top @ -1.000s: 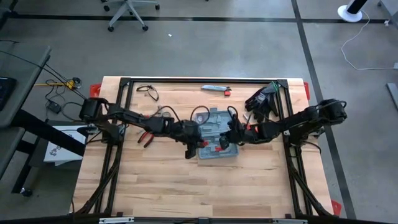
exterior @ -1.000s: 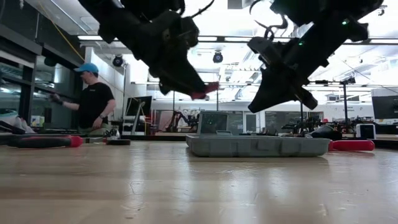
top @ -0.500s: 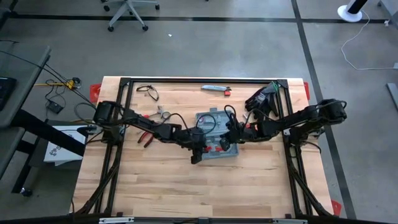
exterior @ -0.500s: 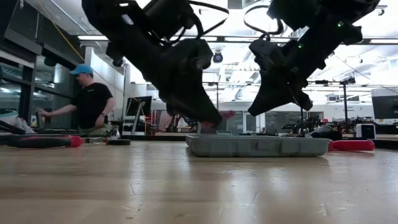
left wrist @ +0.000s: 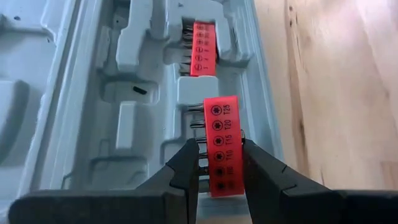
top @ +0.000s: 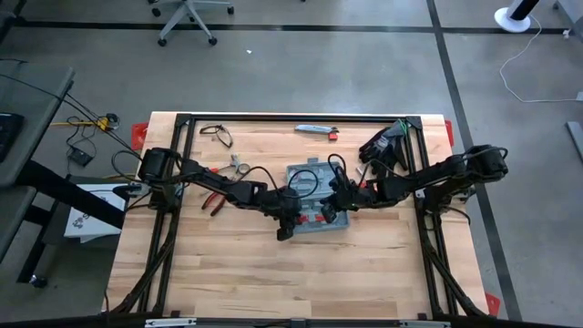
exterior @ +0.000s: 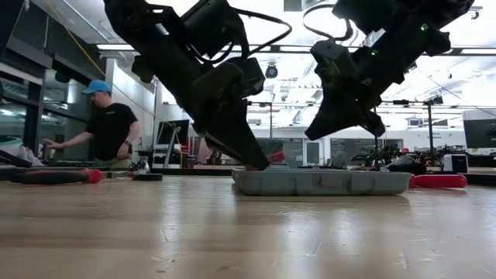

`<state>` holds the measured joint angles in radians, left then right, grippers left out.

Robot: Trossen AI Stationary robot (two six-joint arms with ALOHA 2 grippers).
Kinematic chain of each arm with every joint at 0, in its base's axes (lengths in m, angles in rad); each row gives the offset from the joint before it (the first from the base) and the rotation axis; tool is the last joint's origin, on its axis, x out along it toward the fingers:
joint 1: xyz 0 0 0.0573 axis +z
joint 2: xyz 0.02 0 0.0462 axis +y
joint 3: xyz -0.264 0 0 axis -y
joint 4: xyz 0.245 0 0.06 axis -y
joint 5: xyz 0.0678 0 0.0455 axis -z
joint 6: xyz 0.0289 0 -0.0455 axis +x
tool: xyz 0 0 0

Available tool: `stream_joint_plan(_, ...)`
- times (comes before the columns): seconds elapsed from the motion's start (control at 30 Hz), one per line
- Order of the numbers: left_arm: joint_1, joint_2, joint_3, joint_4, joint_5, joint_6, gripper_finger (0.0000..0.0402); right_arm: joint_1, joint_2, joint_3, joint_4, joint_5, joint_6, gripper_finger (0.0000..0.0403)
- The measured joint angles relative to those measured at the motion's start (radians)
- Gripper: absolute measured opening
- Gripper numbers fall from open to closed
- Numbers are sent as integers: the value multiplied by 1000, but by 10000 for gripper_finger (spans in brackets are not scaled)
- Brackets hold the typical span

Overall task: Prefit tool cases
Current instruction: Put the orange terminal block into the gray prefit tool case

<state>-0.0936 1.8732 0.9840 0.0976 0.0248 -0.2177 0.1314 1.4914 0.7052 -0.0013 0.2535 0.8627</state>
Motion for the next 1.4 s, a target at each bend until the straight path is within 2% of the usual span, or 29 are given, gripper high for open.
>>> stream_joint_plan(0.33, 26, 0, 0, -3, -2, 54, 81, 0, 0, 0, 27, -2, 0, 0)
stream_joint_plan(0.73, 26, 29, 0, -9, 55, 55, 81, 0, 0, 0, 28, -4, 0, 0)
stream_joint_plan(0.9, 29, 29, 0, -34, 71, 62, 81, 0, 5, 0, 61, -70, -15, 0)
stream_joint_plan(1.27, 28, 27, 1, -63, 86, 92, 81, 0, 169, 0, 315, -204, 28, 0)
stream_joint_plan(1.4, 28, 27, 1, -67, 86, 92, 81, 0, 222, 27, 320, -213, 32, 0)
